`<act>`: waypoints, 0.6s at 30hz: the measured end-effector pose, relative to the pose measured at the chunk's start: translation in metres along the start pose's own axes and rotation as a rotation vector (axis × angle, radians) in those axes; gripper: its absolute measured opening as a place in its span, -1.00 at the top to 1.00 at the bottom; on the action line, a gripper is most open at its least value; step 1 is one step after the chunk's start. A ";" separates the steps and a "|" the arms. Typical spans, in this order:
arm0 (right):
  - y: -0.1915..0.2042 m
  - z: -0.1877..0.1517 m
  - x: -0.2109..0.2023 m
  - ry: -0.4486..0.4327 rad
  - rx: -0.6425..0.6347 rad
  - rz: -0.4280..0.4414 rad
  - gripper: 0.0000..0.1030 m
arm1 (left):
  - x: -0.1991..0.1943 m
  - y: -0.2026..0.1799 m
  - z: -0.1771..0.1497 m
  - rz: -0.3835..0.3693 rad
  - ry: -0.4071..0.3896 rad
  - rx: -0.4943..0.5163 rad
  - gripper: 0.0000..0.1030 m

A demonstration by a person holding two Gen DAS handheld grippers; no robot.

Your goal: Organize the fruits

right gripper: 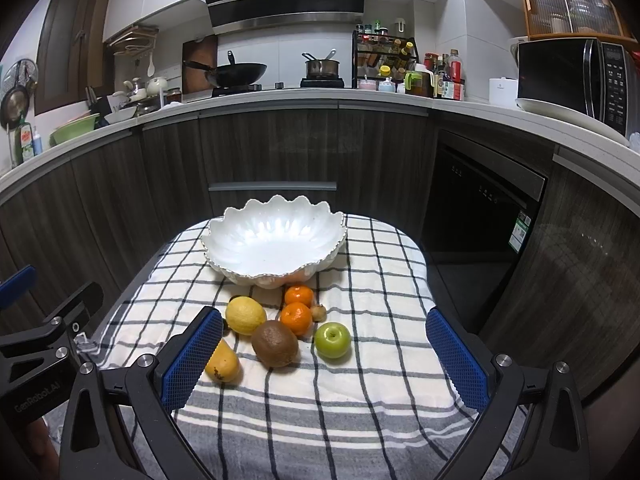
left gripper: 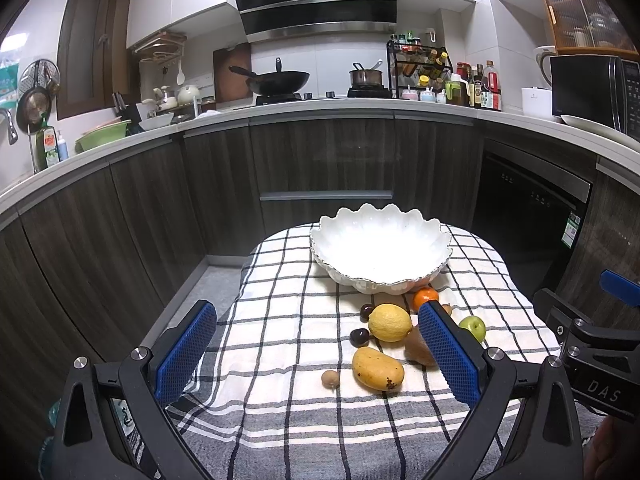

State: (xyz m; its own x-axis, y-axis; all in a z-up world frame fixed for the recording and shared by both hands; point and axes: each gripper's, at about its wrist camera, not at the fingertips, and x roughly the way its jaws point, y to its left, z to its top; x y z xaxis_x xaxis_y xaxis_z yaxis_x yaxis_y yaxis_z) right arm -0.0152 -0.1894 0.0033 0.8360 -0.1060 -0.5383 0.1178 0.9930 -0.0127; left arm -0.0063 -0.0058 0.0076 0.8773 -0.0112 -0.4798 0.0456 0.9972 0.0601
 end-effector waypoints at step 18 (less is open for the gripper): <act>-0.003 -0.001 0.001 0.002 0.000 -0.001 -1.00 | 0.003 -0.001 -0.001 -0.004 0.003 0.002 -0.99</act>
State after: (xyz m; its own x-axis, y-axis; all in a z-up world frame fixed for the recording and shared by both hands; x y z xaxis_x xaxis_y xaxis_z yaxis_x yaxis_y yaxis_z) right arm -0.0152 -0.1925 0.0016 0.8346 -0.1070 -0.5403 0.1189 0.9928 -0.0129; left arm -0.0040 -0.0073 0.0056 0.8755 -0.0152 -0.4830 0.0502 0.9970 0.0595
